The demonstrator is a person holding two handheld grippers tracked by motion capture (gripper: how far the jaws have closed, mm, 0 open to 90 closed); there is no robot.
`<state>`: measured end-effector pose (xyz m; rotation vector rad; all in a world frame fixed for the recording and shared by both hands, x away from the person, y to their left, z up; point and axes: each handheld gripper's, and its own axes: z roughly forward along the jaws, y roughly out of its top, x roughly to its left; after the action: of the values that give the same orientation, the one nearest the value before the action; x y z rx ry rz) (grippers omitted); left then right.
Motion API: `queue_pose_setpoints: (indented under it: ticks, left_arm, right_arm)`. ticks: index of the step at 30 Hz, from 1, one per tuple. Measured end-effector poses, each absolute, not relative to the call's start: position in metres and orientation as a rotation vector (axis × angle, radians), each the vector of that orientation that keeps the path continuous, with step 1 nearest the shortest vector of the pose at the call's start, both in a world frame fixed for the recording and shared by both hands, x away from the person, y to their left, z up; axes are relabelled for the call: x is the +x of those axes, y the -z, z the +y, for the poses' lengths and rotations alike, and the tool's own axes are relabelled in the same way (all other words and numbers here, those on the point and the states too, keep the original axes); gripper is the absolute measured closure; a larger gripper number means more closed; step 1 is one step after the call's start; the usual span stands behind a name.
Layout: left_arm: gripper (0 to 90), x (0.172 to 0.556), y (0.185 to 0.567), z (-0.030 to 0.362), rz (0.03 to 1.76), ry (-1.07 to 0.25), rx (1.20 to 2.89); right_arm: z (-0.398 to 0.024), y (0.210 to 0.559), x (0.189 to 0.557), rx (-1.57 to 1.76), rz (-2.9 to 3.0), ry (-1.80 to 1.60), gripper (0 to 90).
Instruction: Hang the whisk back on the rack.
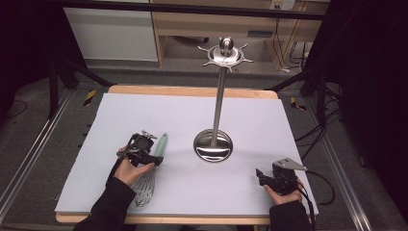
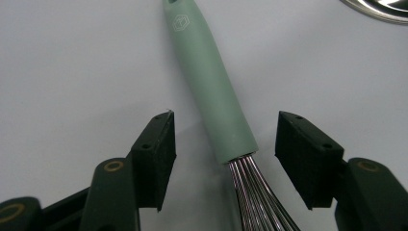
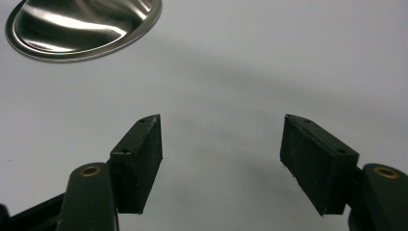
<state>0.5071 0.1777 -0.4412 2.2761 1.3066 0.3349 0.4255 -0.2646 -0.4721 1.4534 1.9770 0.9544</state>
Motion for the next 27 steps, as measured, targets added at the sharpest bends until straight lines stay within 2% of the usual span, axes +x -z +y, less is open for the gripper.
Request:
queue_pose_setpoints:
  ticks: [8, 17, 27]
  left_arm:
    - [48.0, 0.51, 0.448, 0.176, 1.344, -0.297, 2.293]
    - [62.9, 0.513, 0.453, 0.173, 1.404, -0.255, 2.272]
    - [65.6, 0.512, 0.452, 0.172, 1.402, -0.237, 2.276]
  right_arm:
    - [-0.264, 0.473, 0.426, 1.451, 1.977, -0.955, 32.1]
    - [-0.264, 0.473, 0.426, 1.448, 1.981, -0.954, 32.5]
    - [-0.264, 0.473, 0.426, 1.439, 1.987, -0.954, 32.7]
